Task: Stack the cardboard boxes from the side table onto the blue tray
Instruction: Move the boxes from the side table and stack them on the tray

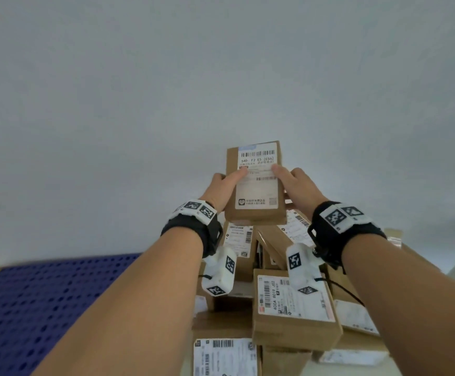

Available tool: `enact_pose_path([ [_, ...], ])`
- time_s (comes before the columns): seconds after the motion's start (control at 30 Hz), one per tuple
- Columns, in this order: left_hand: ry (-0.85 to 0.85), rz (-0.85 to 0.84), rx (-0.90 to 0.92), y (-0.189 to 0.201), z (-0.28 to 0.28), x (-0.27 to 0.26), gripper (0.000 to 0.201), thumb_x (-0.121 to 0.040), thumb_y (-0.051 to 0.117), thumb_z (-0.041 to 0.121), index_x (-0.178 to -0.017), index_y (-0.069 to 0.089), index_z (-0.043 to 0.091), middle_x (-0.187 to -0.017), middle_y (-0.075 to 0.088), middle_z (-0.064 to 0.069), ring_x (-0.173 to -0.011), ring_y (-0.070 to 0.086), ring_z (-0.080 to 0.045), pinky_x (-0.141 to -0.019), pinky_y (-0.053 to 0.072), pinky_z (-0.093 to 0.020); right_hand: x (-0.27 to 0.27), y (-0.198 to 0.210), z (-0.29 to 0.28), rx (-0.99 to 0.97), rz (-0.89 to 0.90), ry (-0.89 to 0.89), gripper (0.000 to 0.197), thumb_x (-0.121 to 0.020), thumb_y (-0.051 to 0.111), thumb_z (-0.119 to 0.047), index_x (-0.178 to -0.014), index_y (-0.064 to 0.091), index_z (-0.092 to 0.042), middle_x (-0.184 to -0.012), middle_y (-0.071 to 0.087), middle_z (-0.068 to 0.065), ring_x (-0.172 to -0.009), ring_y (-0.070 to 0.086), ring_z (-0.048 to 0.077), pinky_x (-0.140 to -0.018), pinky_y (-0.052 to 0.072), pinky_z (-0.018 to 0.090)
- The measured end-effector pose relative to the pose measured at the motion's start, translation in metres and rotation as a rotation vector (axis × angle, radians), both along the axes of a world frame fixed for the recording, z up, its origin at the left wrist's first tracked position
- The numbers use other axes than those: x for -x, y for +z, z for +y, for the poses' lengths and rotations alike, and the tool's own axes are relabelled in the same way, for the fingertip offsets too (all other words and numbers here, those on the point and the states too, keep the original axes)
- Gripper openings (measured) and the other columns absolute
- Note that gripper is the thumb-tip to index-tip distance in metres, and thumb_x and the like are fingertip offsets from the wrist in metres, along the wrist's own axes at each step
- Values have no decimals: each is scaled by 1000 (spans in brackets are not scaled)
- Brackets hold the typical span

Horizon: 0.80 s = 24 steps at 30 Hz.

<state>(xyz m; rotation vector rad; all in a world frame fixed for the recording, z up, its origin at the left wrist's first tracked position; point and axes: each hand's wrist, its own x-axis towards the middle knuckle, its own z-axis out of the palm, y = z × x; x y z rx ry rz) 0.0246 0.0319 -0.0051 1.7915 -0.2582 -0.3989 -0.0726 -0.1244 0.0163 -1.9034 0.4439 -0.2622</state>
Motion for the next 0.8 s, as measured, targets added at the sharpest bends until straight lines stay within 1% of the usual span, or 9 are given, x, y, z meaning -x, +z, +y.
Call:
enact_pose_path([
  [0.1,36,29,48,-1,26,2,109,-49,61,79,-133,52,10,-107,73,-7,-91,74,-23,-74,59,-37,1,0,24,-35,-12,22,55,-90,50,-59,-116,49,-10,-105,68,3,-93,69,22,-84,59,46],
  [0.23,57,89,92,-8,66,-1,108,-49,66,77,-134,51,12,-107,74,-10,-92,74,-28,-87,58,-51,0,-6,61,-57,-11,33,52,-90,51,-58,-112,49,-11,-103,68,2,-92,69,21,-85,58,47],
  [0.33,87,78,76,-13,113,-2,106,-50,65,78,-132,52,12,-106,74,-10,-90,74,-28,-87,58,-50,-2,-9,107,-56,-15,44,51,-92,50,-55,-115,47,-10,-104,67,3,-92,68,21,-83,58,43],
  [0.43,137,43,50,-21,172,-7,110,-49,65,82,-130,54,9,-105,74,-11,-88,74,-28,-87,58,-49,-3,-14,164,-122,-16,87,46,-95,50,-49,-115,46,-9,-102,66,4,-88,68,21,-76,58,39],
  [0.47,149,30,35,-25,192,-9,112,-47,66,85,-129,55,9,-104,74,-10,-88,74,-28,-89,57,-50,-4,-16,184,-136,-15,96,45,-95,50,-48,-115,45,-9,-103,67,5,-88,69,22,-77,58,40],
  [0.53,158,-1,0,-31,234,-12,113,-47,63,89,-127,57,9,-104,74,-10,-90,73,-28,-92,55,-50,-6,-22,225,-155,-12,102,46,-94,51,-48,-115,45,-8,-104,67,7,-92,69,26,-84,58,47],
  [0.6,174,-16,-8,-32,274,-10,109,-50,61,87,-126,58,8,-104,73,-10,-90,73,-28,-93,55,-49,-7,-25,264,-152,-14,109,48,-92,52,-50,-114,46,-7,-104,68,8,-96,69,29,-88,56,52],
  [0.7,189,-28,-6,-35,331,-7,106,-52,60,86,-124,58,8,-103,73,-10,-90,73,-27,-92,55,-49,-8,-30,319,-155,-2,135,50,-90,53,-54,-112,47,-9,-105,68,9,-98,68,31,-89,55,55],
  [0.8,207,-28,-34,-36,380,4,111,-50,55,92,-125,55,10,-110,70,-8,-98,69,-27,-97,50,-49,-9,-37,368,-157,21,150,49,-89,52,-55,-108,47,-11,-104,68,8,-97,69,29,-87,56,55],
])
